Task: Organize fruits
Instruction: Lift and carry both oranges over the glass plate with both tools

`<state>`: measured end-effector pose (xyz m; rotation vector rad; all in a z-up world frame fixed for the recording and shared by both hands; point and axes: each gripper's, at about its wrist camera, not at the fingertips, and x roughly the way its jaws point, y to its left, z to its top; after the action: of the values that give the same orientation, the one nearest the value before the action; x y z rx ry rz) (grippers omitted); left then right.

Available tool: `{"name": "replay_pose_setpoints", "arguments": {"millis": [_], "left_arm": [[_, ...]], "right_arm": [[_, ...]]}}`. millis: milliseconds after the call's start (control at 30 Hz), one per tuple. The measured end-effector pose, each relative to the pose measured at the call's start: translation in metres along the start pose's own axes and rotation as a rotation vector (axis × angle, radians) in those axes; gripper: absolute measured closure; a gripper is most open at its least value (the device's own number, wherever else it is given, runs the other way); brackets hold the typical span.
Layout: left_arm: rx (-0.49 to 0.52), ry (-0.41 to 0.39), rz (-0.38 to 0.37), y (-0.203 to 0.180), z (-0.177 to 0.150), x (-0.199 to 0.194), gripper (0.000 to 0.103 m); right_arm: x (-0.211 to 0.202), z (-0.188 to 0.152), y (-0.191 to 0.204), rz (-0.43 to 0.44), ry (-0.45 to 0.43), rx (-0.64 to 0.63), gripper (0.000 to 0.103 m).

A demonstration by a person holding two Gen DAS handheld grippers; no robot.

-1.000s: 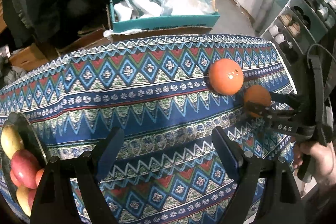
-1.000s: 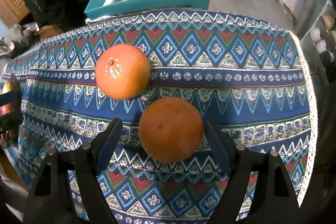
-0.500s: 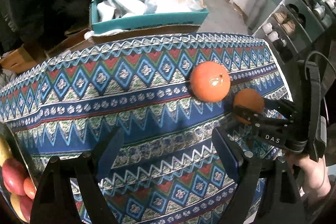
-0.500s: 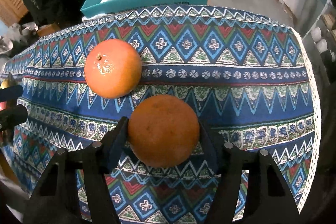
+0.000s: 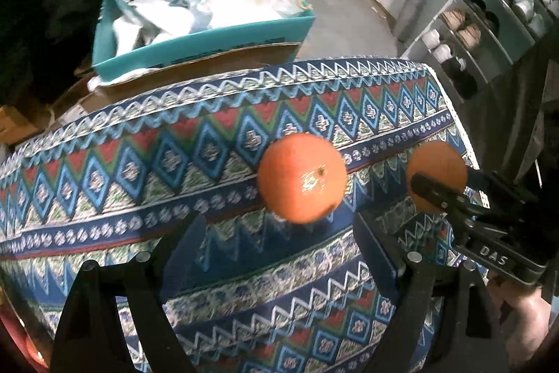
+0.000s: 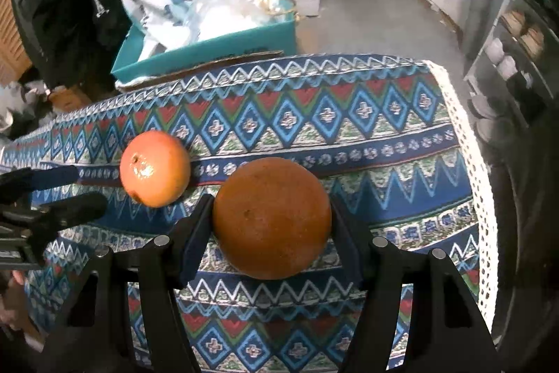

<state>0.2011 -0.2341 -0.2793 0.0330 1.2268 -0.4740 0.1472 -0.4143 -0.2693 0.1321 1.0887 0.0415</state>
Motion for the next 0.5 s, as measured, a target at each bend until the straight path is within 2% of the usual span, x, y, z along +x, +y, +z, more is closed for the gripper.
{"name": "replay_pose_setpoints", "arguments": {"millis": [267,500], "left_arm": [[0.020,0.019,-0.014,-0.017,0.013,0.022,0.015],[-0.026,0.049,-0.029,-0.017,0.019,0.047,0.015]], "right_arm": [[0.001,0.002,-0.015,0.003,-0.002,0.059,0.038],[0.004,0.003,-0.022,0.005,-0.002,0.089,0.038]]}}
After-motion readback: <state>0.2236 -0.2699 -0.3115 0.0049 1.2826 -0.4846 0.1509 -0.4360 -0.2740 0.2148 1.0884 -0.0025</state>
